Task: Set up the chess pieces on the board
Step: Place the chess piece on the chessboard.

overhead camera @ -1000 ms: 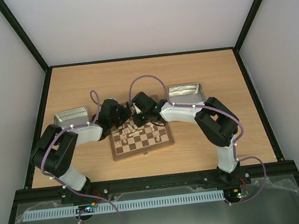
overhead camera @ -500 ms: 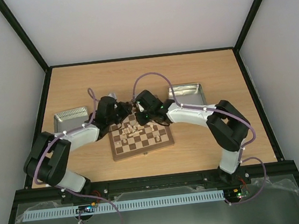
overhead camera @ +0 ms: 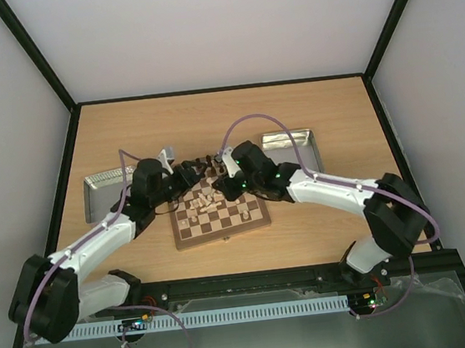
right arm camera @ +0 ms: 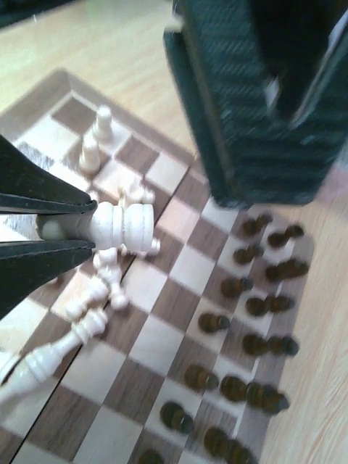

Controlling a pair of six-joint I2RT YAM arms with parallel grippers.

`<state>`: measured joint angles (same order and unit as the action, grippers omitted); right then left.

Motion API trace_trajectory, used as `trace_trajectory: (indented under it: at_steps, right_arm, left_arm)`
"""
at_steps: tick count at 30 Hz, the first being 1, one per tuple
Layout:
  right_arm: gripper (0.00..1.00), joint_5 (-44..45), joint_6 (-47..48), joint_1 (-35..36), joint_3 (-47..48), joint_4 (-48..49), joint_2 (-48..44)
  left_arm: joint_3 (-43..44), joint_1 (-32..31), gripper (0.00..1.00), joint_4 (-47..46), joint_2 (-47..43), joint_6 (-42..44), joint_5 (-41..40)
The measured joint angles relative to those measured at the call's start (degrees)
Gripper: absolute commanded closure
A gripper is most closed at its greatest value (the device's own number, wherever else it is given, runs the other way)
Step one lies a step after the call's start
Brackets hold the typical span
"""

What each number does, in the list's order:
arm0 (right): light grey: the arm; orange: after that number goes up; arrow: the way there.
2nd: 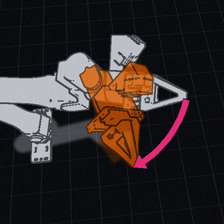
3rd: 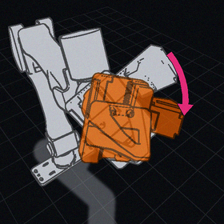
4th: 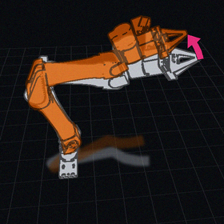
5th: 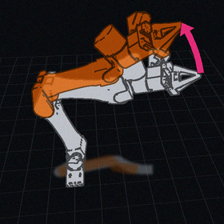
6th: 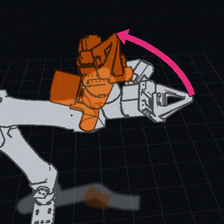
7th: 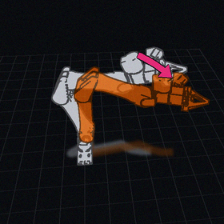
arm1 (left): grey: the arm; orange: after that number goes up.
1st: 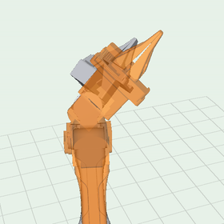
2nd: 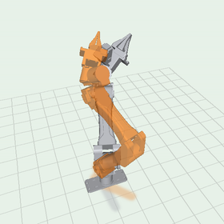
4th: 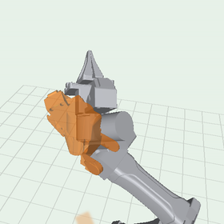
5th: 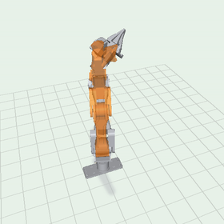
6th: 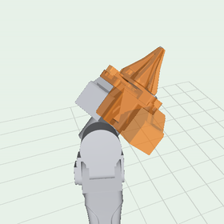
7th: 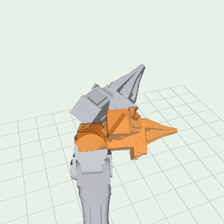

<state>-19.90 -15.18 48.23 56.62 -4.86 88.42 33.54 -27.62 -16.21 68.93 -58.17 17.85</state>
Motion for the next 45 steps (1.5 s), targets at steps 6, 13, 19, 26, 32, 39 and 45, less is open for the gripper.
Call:
trace_trajectory:
  at_steps: [6,13,19,26,32,39,45]
  right_arm:
    - [0.97,-8.5,0.6,0.0,-2.6,4.3,-6.0]
    - [0.97,-13.4,0.7,0.0,-3.6,5.9,-7.9]
    - [0.85,-13.7,-2.0,0.0,-4.3,7.4,-8.2]
    - [0.81,-12.2,-14.7,0.1,-7.6,15.2,-8.6]
    - [0.70,-10.4,-25.1,0.3,-11.3,24.4,-9.2]
    - [0.78,-8.7,-30.3,1.3,-13.2,30.1,-9.7]
    - [0.96,-5.7,-31.9,1.7,-13.8,31.7,-10.5]
  left_arm:
    - [-2.3,-0.1,0.46,2.0,-3.8,0.3,6.3]
    - [-4.5,-0.1,0.81,-1.1,-7.2,-3.7,12.1]
    - [-6.3,-0.1,0.88,-3.9,-9.1,-8.5,12.8]
    - [-10.9,-0.1,0.89,-10.9,-9.7,-20.9,11.9]
    - [-11.8,-0.2,0.89,-16.3,-9.6,-30.5,10.4]
    - [-11.8,-0.4,0.89,-22.3,-8.3,-37.9,9.4]
    - [-11.8,-0.5,0.77,-24.6,-7.2,-41.3,8.6]
